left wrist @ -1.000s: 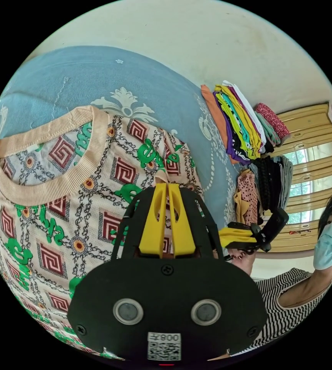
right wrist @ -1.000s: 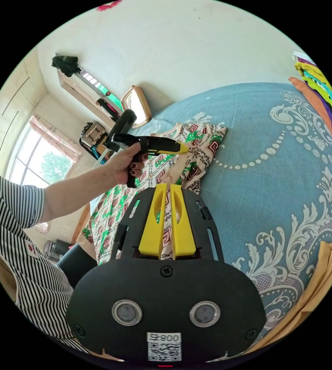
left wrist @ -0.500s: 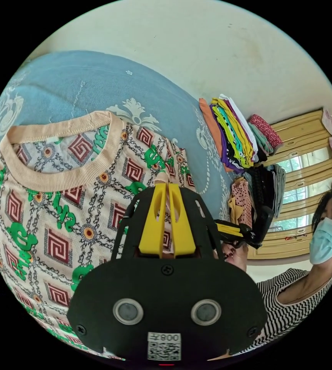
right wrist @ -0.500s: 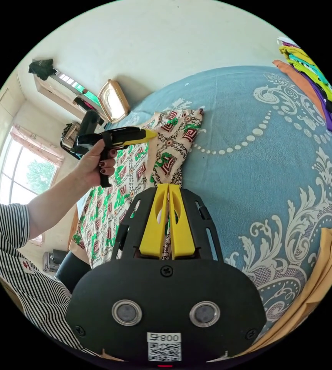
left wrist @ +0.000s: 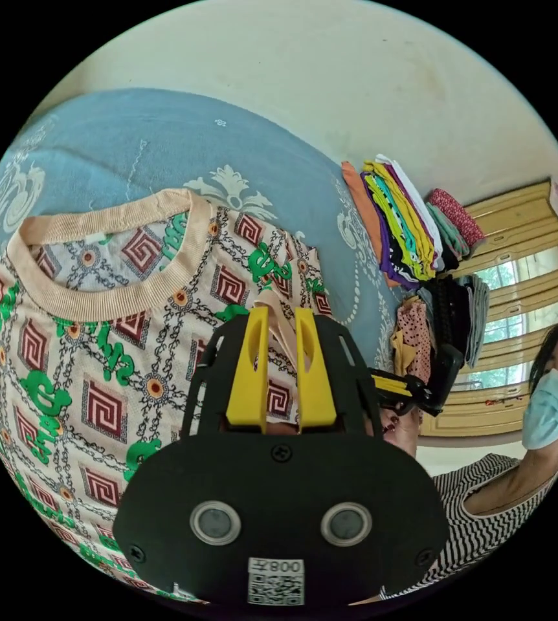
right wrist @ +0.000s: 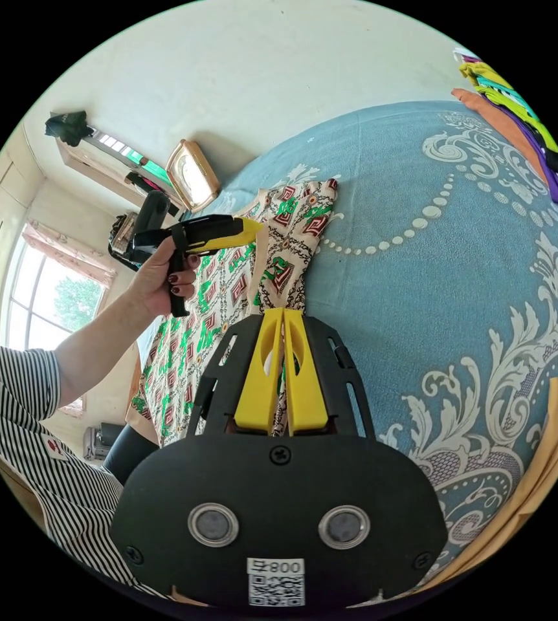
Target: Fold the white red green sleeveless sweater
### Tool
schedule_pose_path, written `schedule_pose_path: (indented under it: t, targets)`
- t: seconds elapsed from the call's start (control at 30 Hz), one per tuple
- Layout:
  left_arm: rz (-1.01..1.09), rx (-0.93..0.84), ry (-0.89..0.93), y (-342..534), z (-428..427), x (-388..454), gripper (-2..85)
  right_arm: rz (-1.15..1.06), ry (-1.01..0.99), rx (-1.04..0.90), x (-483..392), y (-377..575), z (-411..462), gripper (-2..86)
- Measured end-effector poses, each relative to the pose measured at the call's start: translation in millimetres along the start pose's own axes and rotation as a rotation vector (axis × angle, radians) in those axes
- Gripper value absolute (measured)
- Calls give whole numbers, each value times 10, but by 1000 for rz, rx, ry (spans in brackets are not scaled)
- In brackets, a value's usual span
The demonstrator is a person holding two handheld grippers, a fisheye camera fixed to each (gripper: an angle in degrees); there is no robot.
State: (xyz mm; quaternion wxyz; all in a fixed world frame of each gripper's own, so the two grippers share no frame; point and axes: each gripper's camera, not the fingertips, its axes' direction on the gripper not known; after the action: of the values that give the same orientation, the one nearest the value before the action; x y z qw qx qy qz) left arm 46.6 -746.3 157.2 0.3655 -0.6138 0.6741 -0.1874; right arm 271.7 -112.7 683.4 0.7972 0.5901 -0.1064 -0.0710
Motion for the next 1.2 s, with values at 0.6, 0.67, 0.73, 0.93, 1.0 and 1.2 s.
schedule_pose_path:
  t: [0.6, 0.67, 0.73, 0.93, 1.0, 1.2]
  targets:
    - [300, -64, -188, 98, 523, 578, 3, -6, 70, 5, -247, 8, 43, 1]
    - [281, -76, -180, 157, 489, 586, 3, -13, 88, 9, -314, 11, 48, 1]
    - [318, -56, -172, 281, 420, 648, 2, -20, 108, 21, -374, 11, 23, 0]
    - [385, -131, -243, 703, 491, 637, 2, -35, 114, -15, -527, -2, 182, 0]
    - [381, -103, -224, 816, 390, 612, 2, -39, 120, 3, -605, -3, 164, 0]
    - [471, -120, -234, 1272, 303, 567, 2, -48, 170, -13, -798, -23, 322, 0]
